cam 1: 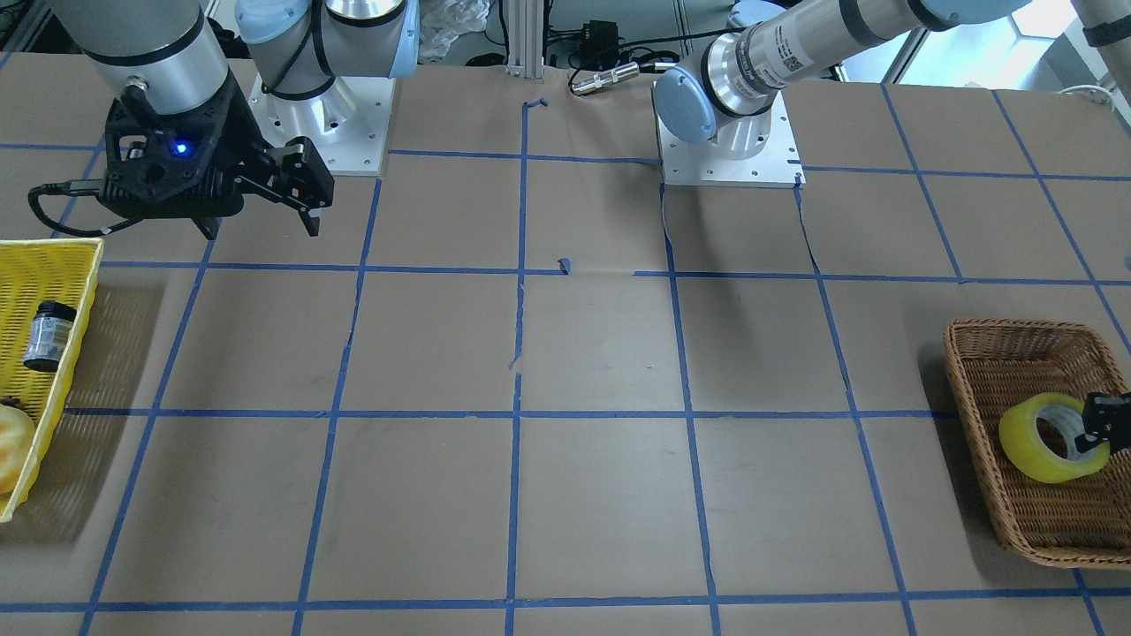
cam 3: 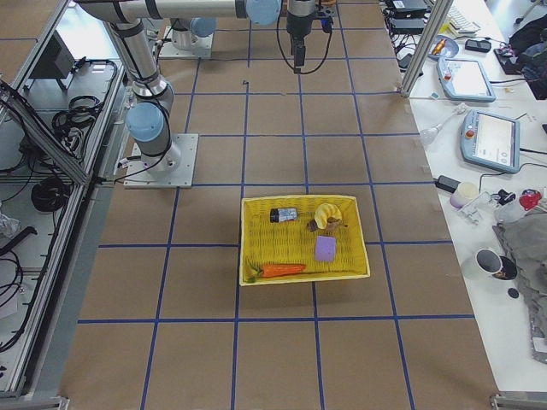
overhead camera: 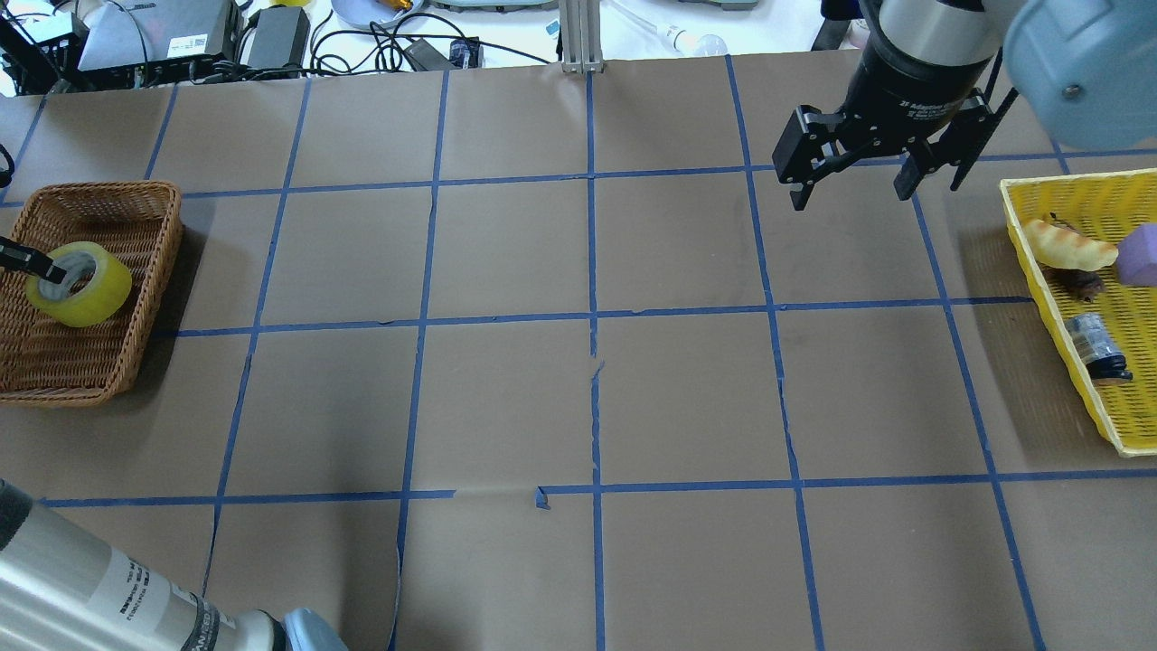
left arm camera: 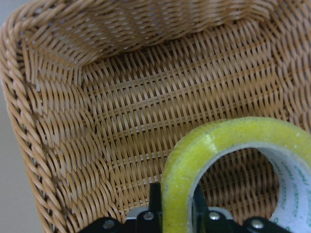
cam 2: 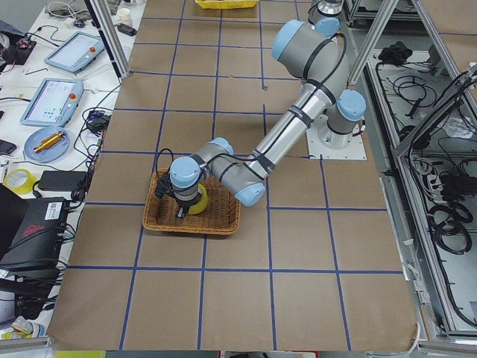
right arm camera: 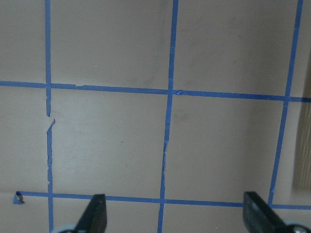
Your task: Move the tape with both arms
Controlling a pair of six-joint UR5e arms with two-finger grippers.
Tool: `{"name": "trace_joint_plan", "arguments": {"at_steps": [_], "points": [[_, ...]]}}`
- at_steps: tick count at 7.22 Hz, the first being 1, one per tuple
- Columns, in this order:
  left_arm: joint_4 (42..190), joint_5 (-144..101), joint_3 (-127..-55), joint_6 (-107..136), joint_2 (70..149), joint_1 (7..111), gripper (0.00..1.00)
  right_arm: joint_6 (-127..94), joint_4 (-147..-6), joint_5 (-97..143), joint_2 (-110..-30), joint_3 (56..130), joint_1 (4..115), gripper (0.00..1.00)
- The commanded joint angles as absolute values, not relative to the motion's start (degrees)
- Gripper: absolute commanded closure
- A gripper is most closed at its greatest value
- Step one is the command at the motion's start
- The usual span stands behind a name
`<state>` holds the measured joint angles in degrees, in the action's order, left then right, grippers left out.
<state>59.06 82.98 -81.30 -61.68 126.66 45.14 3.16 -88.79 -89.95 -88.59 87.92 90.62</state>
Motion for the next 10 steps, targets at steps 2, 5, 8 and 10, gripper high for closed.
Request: {"name": "trace_joint_plan", "arguments": {"at_steps": [2, 5, 8, 10], "points": [[60.55, 83.23, -81.3, -56.18, 122.99, 49.45, 0.21, 3.16, -88.77, -90.18, -88.59, 87.98, 90.62, 0.0], [78.0, 82.18, -80.68, -41.81, 108.33, 60.43, 0.21, 3.16, -88.86, -90.35, -88.51, 87.98, 90.62, 0.0], [84.63, 83.23, -82.69, -17.58, 98.38, 75.98, 0.16, 3.08, -88.86, -90.53, -88.51, 87.98, 90.53, 0.0], [83.68, 89.62, -86.91, -4.63, 94.59, 85.82, 0.15, 2.99, -88.86, -90.53, -88.51, 87.98, 90.53, 0.0]]}}
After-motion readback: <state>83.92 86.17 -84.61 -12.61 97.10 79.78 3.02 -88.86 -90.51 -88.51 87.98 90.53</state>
